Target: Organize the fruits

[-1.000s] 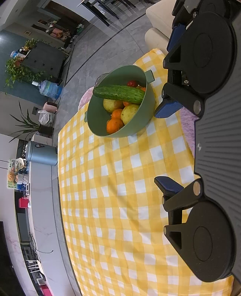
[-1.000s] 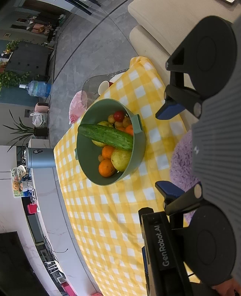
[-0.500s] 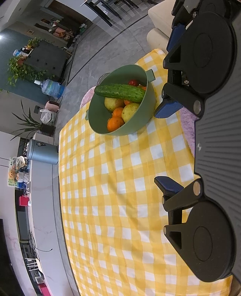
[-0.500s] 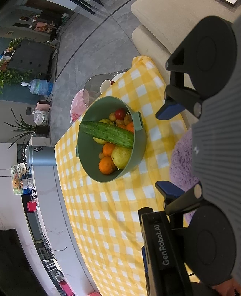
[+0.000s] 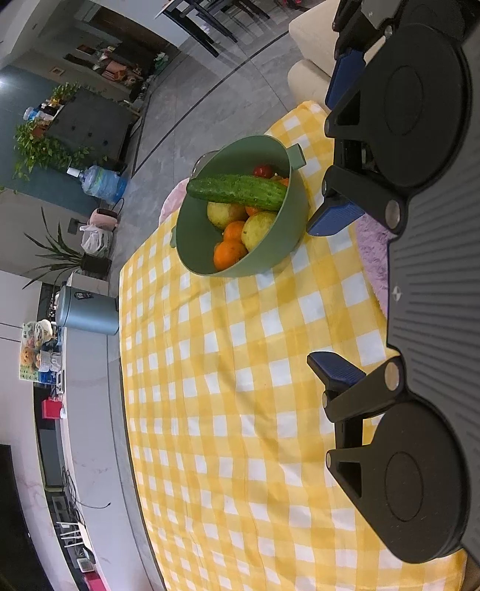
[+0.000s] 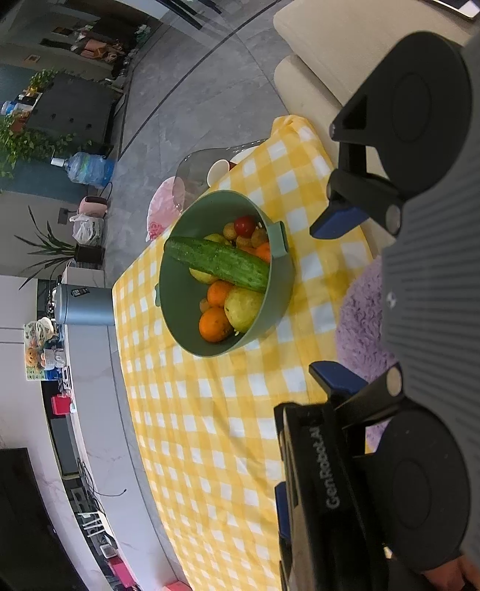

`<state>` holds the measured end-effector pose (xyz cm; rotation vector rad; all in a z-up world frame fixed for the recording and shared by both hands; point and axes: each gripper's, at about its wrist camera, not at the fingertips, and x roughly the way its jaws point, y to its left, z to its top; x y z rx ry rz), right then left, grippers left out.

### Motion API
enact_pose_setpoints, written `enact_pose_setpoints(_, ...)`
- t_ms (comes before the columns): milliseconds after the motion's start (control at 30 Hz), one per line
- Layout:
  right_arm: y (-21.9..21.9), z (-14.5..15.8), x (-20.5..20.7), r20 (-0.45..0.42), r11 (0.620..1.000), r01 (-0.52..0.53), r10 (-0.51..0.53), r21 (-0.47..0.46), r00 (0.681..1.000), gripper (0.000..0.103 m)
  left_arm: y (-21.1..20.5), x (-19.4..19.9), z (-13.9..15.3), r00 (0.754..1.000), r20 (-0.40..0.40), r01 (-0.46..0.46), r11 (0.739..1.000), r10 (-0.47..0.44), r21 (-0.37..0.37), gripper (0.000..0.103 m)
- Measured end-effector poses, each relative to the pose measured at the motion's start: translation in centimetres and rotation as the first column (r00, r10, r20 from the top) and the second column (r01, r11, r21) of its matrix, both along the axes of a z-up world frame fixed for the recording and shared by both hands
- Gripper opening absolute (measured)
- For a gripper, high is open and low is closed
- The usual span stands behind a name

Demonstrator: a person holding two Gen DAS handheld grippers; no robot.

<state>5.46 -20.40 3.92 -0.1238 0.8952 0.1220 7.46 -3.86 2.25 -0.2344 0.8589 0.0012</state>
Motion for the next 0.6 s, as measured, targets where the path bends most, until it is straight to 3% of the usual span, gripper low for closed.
enact_pose_setpoints(600, 0.49, 0.07, -0.16, -0.004, 1.0, -0.02, 0.02, 0.004, 1.0, 0.07, 0.02, -0.09, 0.0, 1.0, -0.002, 0.007, 1.0, -0.007, 0.0, 0.084)
